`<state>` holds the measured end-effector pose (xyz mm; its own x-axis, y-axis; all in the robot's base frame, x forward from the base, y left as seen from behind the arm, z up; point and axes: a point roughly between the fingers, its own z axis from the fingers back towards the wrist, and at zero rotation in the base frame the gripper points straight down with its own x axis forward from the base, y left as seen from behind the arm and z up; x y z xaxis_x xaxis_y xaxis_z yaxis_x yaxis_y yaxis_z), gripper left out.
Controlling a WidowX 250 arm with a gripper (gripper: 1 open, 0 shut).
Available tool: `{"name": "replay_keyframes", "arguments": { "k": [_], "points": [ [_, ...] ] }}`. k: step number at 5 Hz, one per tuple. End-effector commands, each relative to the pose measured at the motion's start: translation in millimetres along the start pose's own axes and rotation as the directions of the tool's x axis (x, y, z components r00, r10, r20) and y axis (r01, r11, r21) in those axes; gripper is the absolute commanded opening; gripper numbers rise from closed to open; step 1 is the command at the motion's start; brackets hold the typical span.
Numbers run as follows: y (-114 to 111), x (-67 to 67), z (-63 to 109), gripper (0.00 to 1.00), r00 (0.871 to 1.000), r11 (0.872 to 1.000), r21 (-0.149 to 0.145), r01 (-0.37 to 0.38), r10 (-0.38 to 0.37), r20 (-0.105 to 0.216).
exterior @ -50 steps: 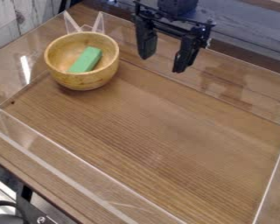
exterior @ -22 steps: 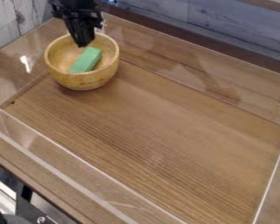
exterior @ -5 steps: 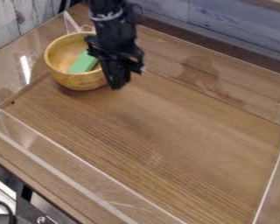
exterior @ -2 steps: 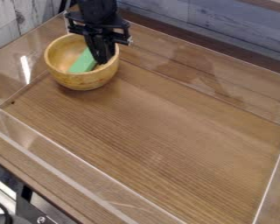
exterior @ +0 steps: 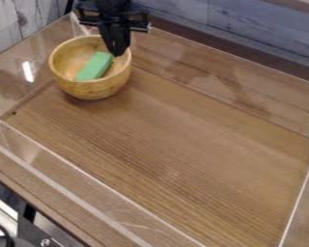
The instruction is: Remove the green block from the brown bowl and put it on the table
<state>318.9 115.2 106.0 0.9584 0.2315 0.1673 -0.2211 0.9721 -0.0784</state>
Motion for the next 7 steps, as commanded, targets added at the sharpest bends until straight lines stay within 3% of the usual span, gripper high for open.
{"name": "replay_keyframes", "arguments": {
  "k": [1,4,5,6,7],
  "points": [
    [7.6,24.6,18.6,0.00,0.998,1.000,-0.002,0.006,-0.006,0.059],
    [17.5,65.3,19.4,0.00,0.997,0.999,-0.027,0.035,-0.033,0.065],
    [30.1,67.4,21.1,1.00,0.998,1.000,-0.013,0.023,-0.022,0.056],
    [42.1,68.4,22.4,1.00,0.999,1.000,0.003,0.005,-0.005,0.045],
    [54.0,69.4,12.7,1.00,0.999,0.999,0.020,-0.027,0.026,0.034]
  ]
}}
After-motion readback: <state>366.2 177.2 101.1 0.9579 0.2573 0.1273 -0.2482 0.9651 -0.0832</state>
